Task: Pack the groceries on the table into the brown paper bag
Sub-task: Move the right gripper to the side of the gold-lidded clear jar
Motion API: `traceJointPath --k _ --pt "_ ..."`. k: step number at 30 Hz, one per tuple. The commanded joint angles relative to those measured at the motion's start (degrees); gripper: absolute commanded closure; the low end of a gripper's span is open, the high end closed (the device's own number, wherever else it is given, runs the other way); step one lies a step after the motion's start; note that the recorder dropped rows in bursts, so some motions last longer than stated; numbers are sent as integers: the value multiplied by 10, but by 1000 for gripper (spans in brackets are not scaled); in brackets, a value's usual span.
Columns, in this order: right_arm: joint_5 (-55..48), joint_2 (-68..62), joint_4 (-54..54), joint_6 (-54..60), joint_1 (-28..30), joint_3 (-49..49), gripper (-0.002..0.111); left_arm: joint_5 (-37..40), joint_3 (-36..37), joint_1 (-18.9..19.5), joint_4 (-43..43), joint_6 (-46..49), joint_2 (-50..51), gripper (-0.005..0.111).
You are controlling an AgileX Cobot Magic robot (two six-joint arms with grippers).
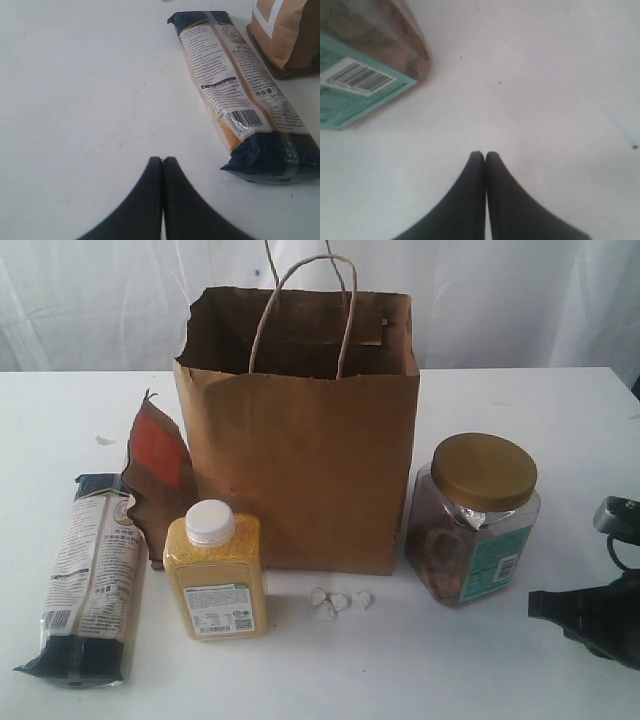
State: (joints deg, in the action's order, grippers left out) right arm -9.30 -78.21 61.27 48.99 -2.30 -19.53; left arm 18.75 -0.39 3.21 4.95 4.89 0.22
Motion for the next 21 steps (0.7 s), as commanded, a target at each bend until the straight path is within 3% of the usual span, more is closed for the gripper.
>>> traceJointPath --k 1,10,16,21 --pt "-74 -9 -95 -40 42 -18 108 4 4 0 2 0 -2 107" --pt "-172 4 -543 -486 47 -88 108 4 4 0 2 0 -2 107" --pt "-146 22 -553 -486 17 -88 108 4 4 0 2 0 -2 107" --pt "-44 84 -552 -490 -38 -34 108 4 4 0 2 0 -2 107"
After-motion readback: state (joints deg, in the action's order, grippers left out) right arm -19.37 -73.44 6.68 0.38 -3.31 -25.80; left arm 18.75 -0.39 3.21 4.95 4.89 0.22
